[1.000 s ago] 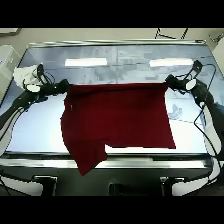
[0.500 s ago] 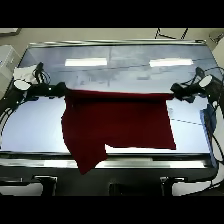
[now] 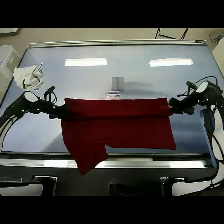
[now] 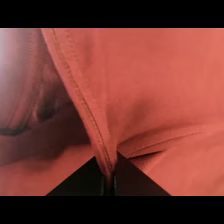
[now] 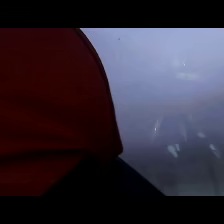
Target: Fold the clothes and pants, and hang the long-sleeved shirts on hangers.
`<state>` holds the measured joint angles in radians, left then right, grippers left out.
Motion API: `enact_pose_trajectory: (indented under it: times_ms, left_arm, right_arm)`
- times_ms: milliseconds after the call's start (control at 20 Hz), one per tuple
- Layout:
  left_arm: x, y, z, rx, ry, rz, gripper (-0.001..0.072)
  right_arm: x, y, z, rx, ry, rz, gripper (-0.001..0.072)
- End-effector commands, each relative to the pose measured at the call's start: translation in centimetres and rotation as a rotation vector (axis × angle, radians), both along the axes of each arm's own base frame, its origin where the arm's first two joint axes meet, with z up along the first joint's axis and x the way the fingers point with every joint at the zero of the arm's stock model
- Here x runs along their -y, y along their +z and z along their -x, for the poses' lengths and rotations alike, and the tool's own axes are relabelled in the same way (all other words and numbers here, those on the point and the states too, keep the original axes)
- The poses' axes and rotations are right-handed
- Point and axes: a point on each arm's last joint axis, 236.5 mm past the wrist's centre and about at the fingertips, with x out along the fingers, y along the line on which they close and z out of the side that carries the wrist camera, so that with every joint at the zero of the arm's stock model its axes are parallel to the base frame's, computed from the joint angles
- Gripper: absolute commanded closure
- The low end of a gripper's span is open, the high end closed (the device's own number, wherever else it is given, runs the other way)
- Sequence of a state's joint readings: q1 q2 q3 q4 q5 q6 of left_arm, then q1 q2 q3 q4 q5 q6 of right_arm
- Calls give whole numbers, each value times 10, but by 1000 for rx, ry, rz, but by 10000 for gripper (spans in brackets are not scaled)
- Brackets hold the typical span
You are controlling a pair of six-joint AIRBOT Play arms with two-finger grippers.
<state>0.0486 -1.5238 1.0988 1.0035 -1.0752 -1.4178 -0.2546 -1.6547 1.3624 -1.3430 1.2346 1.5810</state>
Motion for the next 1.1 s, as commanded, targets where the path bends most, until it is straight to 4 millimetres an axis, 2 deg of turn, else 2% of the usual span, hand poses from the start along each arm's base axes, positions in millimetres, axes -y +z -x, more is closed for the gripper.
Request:
enact_pose_trajectory:
  times_ms: [0,100,150,200,250,300,350,450,550,600,650,750,800,900,1050]
  left_arm:
    - [-5,-10,-3,9,24,-22,689]
    - [-8,-11,-4,7,28,-23,689]
    - [-11,-9,-3,1,33,-20,657]
    - [-15,-5,-1,-16,31,-11,495]
    - [-22,2,3,-43,26,1,282]
    - [-32,11,8,-70,19,9,248]
    - [-45,19,15,-91,17,4,248]
    - [-65,28,41,-162,12,-5,241]
    - [-66,22,85,-271,-18,6,110]
    - [-60,13,111,-317,-33,18,107]
    - [-51,4,135,-346,-38,36,107]
    - [-30,-14,180,-363,-41,90,110]
    - [-22,-21,194,-363,-28,110,119]
    - [-1,-28,207,-342,14,186,122]
    - [24,-34,206,-317,89,298,126]
  right_arm:
    - [-8,-7,12,-60,8,-38,662]
    - [-12,-5,18,-84,5,-54,646]
    - [-10,-4,24,-107,12,-54,531]
    - [-8,0,31,-127,16,-60,339]
    - [-2,7,39,-142,19,-70,224]
    - [8,15,47,-150,-2,-77,212]
    - [22,24,56,-157,-42,-86,211]
    - [47,37,81,-199,-118,-115,205]
    - [57,38,111,-266,-162,-154,194]
    - [55,34,122,-286,-167,-168,190]
    - [50,29,131,-300,-164,-174,138]
    - [38,20,141,-309,-161,-197,139]
    - [34,16,145,-318,-161,-211,140]
    - [26,12,151,-337,-156,-240,143]
    - [19,12,152,-342,-158,-267,151]
